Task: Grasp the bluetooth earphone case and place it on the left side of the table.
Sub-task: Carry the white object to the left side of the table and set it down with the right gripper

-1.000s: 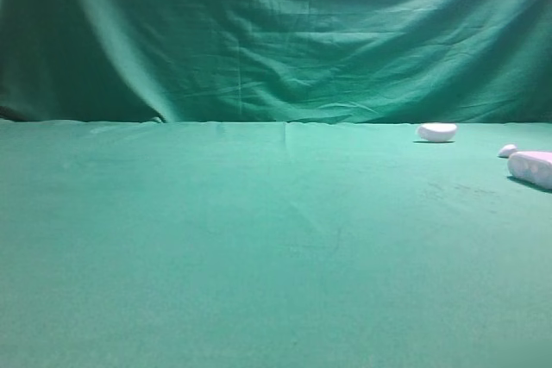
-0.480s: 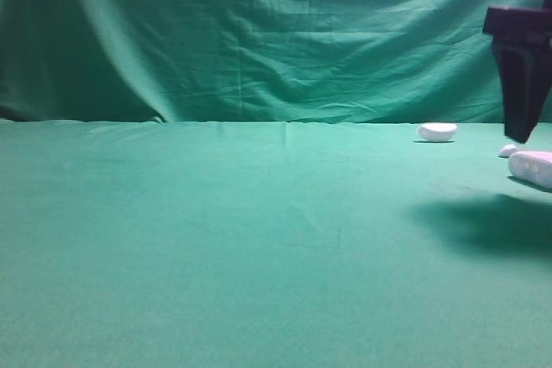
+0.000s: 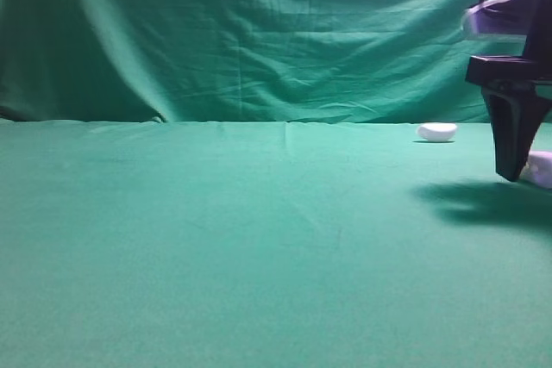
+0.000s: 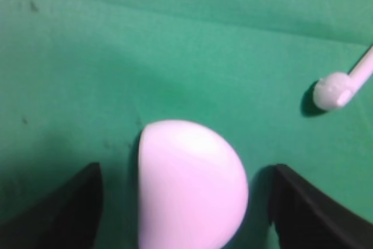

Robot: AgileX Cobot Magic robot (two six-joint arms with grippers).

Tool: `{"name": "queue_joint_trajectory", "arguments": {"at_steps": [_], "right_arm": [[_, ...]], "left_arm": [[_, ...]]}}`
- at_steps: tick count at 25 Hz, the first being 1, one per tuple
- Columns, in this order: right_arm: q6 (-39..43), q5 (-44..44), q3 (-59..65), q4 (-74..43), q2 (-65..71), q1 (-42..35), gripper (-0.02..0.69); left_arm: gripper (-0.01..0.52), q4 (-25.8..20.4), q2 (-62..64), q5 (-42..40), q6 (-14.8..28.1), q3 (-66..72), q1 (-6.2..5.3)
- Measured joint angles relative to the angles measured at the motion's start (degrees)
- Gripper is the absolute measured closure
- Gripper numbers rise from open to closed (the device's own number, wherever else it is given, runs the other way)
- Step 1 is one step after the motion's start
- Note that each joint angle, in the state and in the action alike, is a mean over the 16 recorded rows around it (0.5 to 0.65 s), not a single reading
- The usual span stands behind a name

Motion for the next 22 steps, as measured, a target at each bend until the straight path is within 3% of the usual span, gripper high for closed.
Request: {"name": "queue_joint_trajectory", "arguments": {"at_steps": [9, 22], "right_arm": [[-0.2, 7.9, -16.4, 2.6, 1.3, 6.3, 0.340], [-1.1, 13.5, -54.7, 5.0, 21.7, 30.0, 0.340]], "left_arm": [[0.514, 0.0, 0.0, 0.0, 0.0, 0.0, 0.00], [0.514, 0.0, 0.0, 0.0, 0.0, 0.0, 0.00]]}}
